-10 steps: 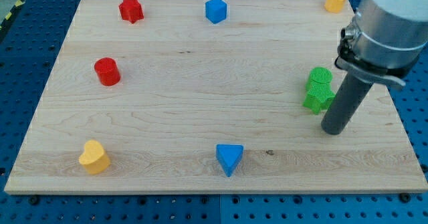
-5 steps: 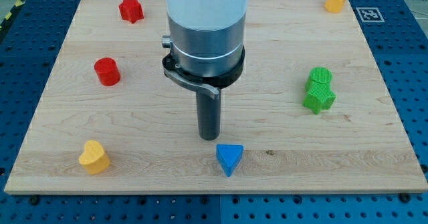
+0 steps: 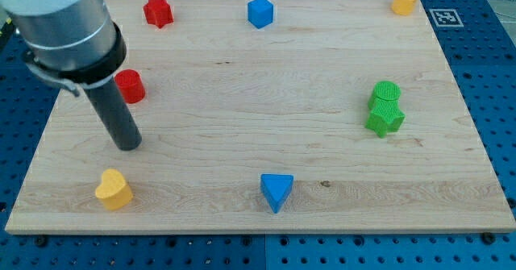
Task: Push red circle into green blocks
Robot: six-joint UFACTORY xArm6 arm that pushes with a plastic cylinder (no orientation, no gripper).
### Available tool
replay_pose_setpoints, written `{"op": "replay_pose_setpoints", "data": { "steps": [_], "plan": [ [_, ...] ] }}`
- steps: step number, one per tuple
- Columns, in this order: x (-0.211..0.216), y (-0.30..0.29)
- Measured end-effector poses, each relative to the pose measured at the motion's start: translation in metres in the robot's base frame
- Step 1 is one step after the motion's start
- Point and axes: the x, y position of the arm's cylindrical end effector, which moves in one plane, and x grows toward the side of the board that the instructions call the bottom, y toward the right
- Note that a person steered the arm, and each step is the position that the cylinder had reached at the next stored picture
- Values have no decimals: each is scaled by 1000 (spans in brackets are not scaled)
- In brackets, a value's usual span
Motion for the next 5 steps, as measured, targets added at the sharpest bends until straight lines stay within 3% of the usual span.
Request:
{"op": "replay_pose_setpoints", "data": {
  "steps": [5],
  "plan": [
    [-69, -34]
  ]
}}
